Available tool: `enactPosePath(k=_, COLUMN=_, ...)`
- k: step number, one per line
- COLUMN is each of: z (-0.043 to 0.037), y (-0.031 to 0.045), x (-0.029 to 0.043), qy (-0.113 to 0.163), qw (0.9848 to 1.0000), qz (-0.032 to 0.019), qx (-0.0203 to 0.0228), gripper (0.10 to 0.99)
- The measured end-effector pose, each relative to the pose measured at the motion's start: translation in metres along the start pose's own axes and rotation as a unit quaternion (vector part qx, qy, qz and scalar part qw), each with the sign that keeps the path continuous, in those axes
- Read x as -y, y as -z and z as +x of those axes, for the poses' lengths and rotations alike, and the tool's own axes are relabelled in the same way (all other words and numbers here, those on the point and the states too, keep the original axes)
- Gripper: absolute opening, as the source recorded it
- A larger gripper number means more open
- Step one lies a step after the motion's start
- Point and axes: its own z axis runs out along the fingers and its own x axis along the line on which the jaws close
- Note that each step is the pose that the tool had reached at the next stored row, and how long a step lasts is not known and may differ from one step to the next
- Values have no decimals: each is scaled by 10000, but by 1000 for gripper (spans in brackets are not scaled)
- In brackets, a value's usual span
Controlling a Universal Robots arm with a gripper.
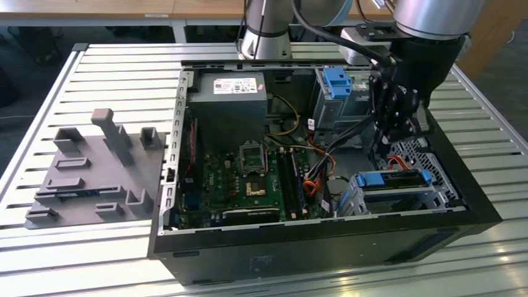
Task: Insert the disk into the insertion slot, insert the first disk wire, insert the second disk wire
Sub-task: 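Insert the second disk wire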
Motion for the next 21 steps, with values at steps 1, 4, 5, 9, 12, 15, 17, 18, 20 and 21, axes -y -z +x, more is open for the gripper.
enactPosePath(k=1, z=-3, y=-3, x=3, qy=-2, qw=10000, qz=0, qx=-28, gripper=149)
enactPosePath(k=4, z=-3, y=-5, x=20, qy=-9, qw=10000, qz=-1, qx=-34, gripper=149)
enactPosePath(k=5, z=-4, y=-6, x=23, qy=-13, qw=10000, qz=-1, qx=12, gripper=149)
enactPosePath(k=9, z=4, y=-11, x=26, qy=-31, qw=9997, qz=-5, qx=249, gripper=149)
enactPosePath(k=12, z=41, y=-24, x=26, qy=-33, qw=9996, qz=-6, qx=280, gripper=149)
enactPosePath(k=15, z=189, y=-54, x=26, qy=-35, qw=9994, qz=-6, qx=334, gripper=149)
enactPosePath(k=17, z=216, y=-58, x=26, qy=-37, qw=9993, qz=-7, qx=383, gripper=149)
enactPosePath(k=18, z=225, y=-59, x=26, qy=-38, qw=9992, qz=-7, qx=408, gripper=149)
enactPosePath(k=20, z=239, y=-62, x=26, qy=-41, qw=9989, qz=-8, qx=468, gripper=149)
enactPosePath(k=21, z=247, y=-64, x=26, qy=-41, qw=9988, qz=-8, qx=484, gripper=149)
